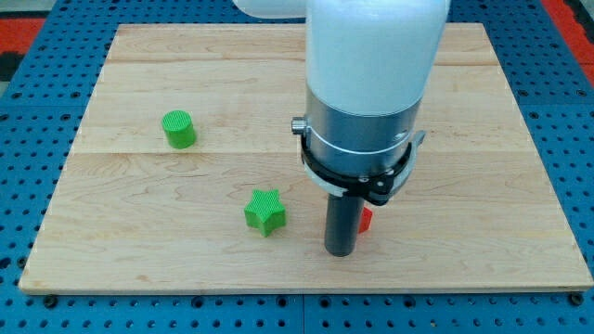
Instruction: Place red star to the bottom of red circle
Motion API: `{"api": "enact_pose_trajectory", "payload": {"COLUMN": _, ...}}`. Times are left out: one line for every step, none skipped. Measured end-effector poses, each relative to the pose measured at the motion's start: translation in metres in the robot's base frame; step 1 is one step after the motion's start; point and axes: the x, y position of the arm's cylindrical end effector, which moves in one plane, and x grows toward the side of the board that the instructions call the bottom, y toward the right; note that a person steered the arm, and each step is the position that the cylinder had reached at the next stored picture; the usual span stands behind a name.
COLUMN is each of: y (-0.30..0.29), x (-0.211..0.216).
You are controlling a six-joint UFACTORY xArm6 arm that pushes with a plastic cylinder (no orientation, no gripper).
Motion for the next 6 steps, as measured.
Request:
{"api": "enact_pose_trajectory", "payload": {"y": 0.022, "x": -0.025}}
{"api": "enact_pose_trajectory", "payload": {"y": 0.041, "x": -0.047}}
{"api": "enact_pose_trajectory", "payload": {"y": 0.017, "x": -0.055}}
{"api": "enact_pose_trajectory", "payload": {"y": -0.025, "x": -0.073}}
{"api": "enact_pose_trajectory", "payload": {"y": 0.017, "x": -0.073}}
{"api": "enact_pose_trajectory", "payload": {"y": 0.043, "x": -0.073}}
